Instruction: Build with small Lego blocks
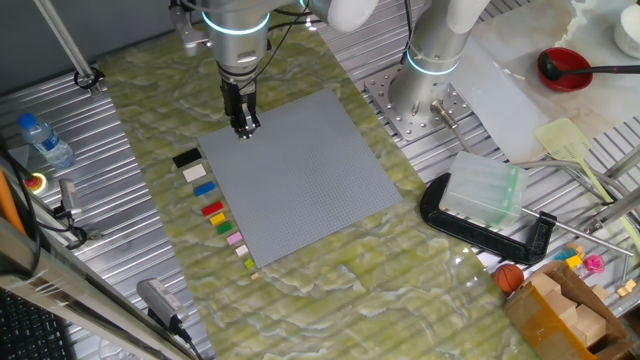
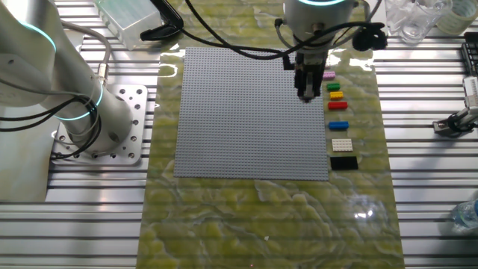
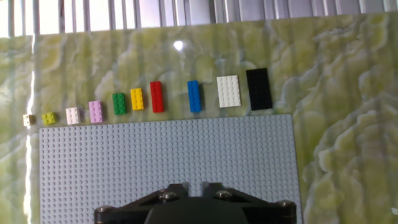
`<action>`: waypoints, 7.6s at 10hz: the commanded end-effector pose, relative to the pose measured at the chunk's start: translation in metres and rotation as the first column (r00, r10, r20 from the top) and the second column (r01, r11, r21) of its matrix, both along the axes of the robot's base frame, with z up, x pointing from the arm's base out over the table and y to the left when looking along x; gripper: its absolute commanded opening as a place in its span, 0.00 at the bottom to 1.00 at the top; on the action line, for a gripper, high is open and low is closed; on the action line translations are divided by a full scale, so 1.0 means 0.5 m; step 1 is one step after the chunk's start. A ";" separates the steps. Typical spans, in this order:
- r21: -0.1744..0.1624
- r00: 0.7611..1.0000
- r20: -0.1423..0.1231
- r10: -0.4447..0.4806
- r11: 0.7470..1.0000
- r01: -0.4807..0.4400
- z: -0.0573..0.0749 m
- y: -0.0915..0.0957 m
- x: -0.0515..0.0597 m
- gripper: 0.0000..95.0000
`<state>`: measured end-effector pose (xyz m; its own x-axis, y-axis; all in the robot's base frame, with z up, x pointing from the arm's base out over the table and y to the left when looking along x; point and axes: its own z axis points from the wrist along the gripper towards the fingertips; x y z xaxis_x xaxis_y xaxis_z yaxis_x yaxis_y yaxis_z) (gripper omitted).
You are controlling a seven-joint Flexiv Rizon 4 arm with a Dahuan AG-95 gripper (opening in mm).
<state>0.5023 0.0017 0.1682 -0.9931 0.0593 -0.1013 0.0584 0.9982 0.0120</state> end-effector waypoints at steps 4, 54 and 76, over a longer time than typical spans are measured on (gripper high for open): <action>0.008 1.000 0.001 0.015 1.000 -0.015 -0.003 -0.003 -0.001 0.00; -0.018 1.000 -0.013 -0.026 1.000 0.026 -0.057 0.058 0.075 0.00; -0.073 0.999 -0.032 -0.014 0.997 0.011 -0.120 0.312 0.211 0.00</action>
<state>0.6075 0.1574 0.1074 -0.9953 0.0690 -0.0673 0.0733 0.9953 -0.0632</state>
